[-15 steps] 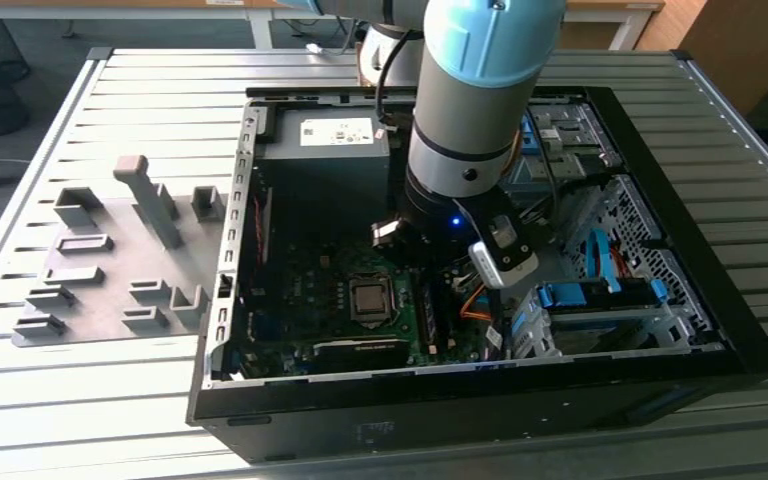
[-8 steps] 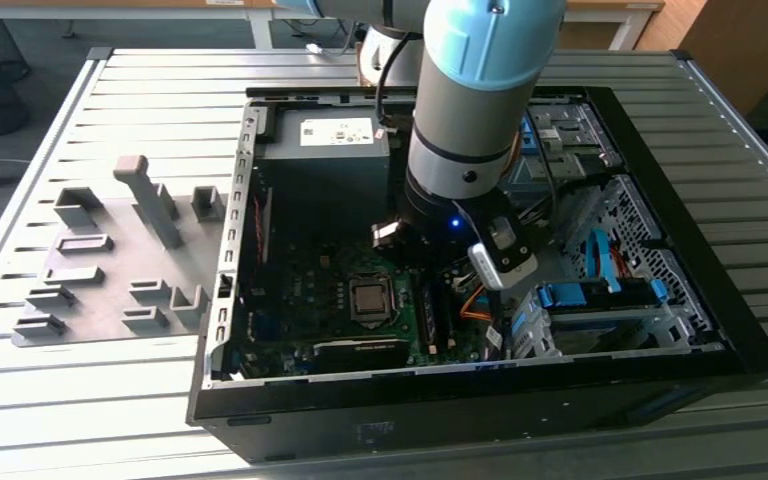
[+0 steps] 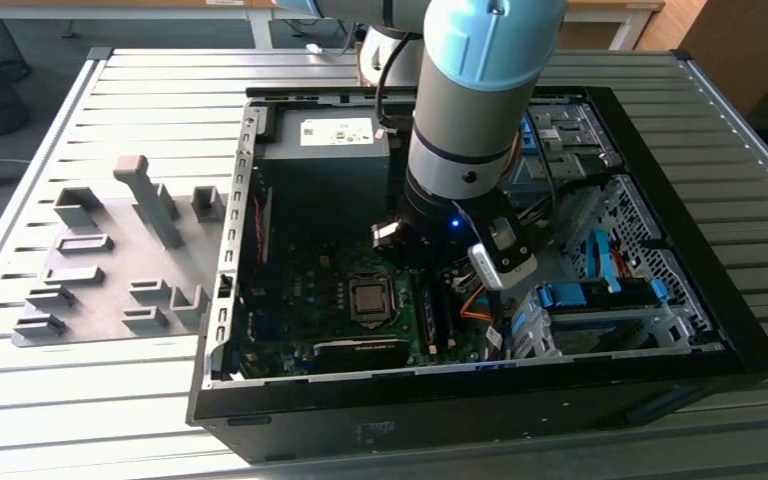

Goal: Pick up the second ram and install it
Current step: 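Insert the second ram into the second slot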

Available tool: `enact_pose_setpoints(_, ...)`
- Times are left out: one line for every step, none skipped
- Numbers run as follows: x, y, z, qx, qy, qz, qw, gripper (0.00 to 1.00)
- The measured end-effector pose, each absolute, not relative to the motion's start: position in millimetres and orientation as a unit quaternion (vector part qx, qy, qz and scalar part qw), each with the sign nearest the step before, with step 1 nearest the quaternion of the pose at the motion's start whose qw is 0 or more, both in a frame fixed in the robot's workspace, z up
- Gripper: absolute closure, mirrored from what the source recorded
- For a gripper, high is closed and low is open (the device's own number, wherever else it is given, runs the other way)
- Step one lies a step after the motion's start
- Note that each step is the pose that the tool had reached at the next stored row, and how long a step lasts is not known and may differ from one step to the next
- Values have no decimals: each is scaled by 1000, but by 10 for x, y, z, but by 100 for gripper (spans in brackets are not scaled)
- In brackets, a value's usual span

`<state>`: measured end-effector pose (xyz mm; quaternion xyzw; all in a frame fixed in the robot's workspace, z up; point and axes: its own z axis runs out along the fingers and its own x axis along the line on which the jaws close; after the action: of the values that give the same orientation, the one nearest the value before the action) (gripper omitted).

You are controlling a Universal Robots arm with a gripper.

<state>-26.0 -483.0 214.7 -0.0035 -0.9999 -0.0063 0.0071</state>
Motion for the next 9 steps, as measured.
enact_pose_setpoints(-261,-4830,2153,-3,-1000,-6,7,86)
enact_pose_setpoints(-260,-4830,2155,-3,-1000,-6,8,86)
enact_pose_setpoints(-260,-4830,2155,-4,-1000,-6,8,86)
enact_pose_setpoints(-260,-4830,2155,-4,-1000,-6,8,86)
enact_pose_setpoints(-260,-4830,2155,-4,-1000,-6,8,86)
enact_pose_setpoints(-260,-4830,2154,-4,-1000,-7,8,86)
enact_pose_setpoints(-260,-4830,2151,-4,-1000,-7,8,86)
enact_pose_setpoints(-260,-4830,2147,-4,-1000,-8,8,86)
enact_pose_setpoints(-260,-4830,2145,-4,-1000,-9,8,86)
